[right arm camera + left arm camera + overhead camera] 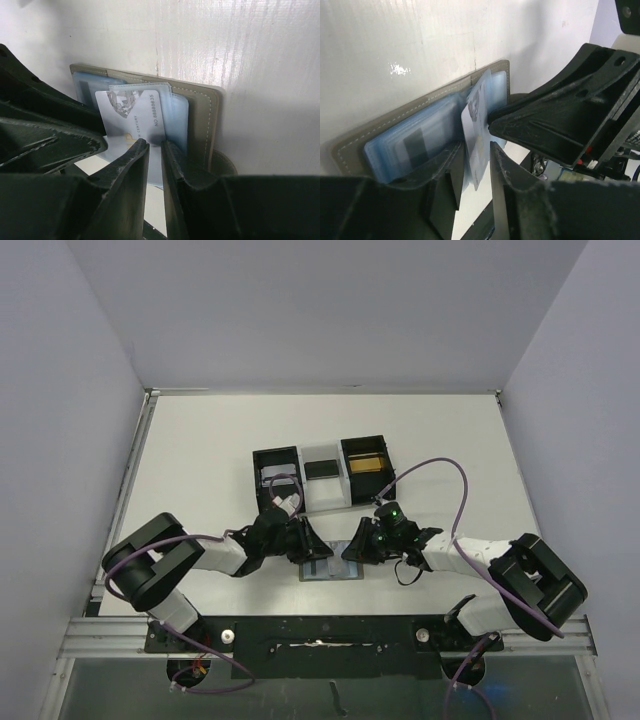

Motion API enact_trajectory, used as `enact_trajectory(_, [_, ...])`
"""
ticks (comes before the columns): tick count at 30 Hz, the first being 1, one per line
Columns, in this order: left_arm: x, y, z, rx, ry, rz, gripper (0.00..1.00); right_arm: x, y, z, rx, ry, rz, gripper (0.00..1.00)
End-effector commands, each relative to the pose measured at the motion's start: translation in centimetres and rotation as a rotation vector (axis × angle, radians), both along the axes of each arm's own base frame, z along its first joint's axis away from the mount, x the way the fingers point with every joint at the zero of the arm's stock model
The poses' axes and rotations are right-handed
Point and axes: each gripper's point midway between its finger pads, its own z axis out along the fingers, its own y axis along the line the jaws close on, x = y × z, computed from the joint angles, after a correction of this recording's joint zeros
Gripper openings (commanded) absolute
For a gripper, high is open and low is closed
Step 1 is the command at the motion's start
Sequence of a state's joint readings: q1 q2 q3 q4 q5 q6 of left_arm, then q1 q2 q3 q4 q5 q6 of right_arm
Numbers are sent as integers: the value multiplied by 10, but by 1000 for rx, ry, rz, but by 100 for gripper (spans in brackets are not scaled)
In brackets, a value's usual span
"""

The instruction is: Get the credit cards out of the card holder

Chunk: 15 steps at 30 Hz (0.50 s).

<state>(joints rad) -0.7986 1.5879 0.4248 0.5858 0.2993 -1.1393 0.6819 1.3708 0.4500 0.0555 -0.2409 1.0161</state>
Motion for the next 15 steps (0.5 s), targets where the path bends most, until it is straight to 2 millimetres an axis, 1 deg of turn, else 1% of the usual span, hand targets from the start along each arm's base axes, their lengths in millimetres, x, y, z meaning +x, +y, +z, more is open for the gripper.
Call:
enact_trajectory(1, [4, -6, -5, 40, -15, -33, 19, -31, -40, -45, -205, 123, -14, 21])
enact_trajectory(2, [5, -5, -3, 41, -20, -29, 12, -31, -41, -45, -209, 123, -15, 21])
enact_trajectory(3, [6, -4, -2, 40, -25, -23, 8, -30, -41, -45, -213, 124, -18, 20])
enact_trajectory(7, [8, 2, 1, 62, -41, -2, 1, -29, -46, -44, -252, 138, -35, 20])
enact_trajectory(15, [4, 7, 0, 52, -36, -17, 0, -22, -45, -34, -254, 104, -38, 20])
